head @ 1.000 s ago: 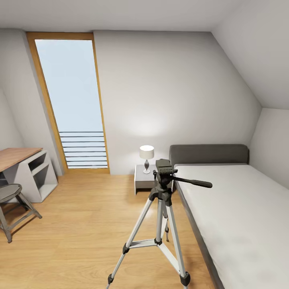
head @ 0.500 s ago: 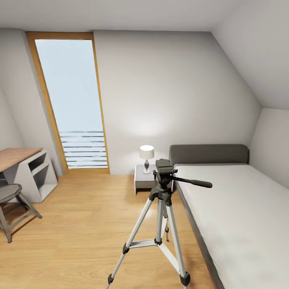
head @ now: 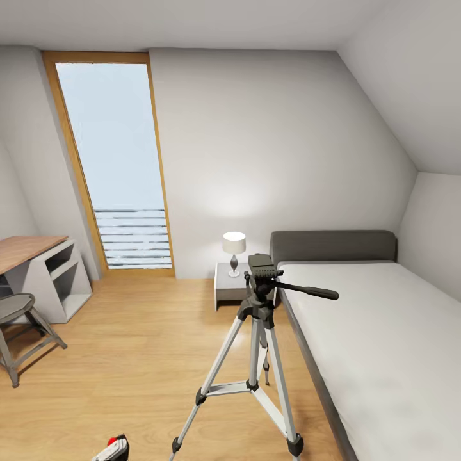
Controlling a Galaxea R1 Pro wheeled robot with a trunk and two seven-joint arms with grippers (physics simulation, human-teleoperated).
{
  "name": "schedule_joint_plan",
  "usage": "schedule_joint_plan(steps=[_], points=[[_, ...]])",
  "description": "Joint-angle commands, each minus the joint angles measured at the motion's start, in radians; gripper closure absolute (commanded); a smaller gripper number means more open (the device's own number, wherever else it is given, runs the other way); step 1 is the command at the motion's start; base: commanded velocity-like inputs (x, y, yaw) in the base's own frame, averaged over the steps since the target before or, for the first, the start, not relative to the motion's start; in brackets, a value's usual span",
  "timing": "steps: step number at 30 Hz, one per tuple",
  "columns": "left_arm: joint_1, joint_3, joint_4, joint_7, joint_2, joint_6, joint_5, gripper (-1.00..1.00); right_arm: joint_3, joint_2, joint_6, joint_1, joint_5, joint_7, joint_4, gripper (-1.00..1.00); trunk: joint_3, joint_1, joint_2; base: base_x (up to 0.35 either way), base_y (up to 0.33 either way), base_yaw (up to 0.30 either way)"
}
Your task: Attach the digital camera to the camera tripod in the bedroom.
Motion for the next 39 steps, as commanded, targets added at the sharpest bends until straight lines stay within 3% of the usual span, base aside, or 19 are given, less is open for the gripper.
schedule_joint_plan(steps=[1,9,21,35,39], points=[[0.000,0.000,-0.001,0.005,0.000,0.000,0.007,1.00,0.001,0.000,-0.006,-0.001,0.007,-0.004,0.003,-1.00,0.000,0.000,-0.001,0.000,0.000,0.000],[0.000,0.000,0.012,0.010,-0.004,-0.019,-0.038,1.00,-0.002,0.001,-0.029,-0.001,0.006,-0.004,0.003,-1.00,0.000,0.000,-0.001,-0.012,0.000,0.000],[0.000,-0.002,0.014,0.009,-0.004,-0.020,-0.039,1.00,-0.004,0.001,-0.030,-0.001,0.006,-0.003,0.003,-1.00,0.000,0.000,-0.001,-0.233,0.092,0.000],[0.000,-0.005,0.019,0.009,-0.004,-0.024,-0.041,1.00,-0.005,0.002,-0.027,-0.001,0.001,-0.003,0.003,-1.00,0.000,0.000,-0.001,-0.013,0.002,0.000],[0.000,-0.005,0.066,0.010,-0.004,-0.032,-0.043,1.00,-0.009,0.004,-0.026,-0.001,-0.005,-0.005,0.003,-1.00,0.000,0.000,-0.001,0.000,0.000,0.000]])
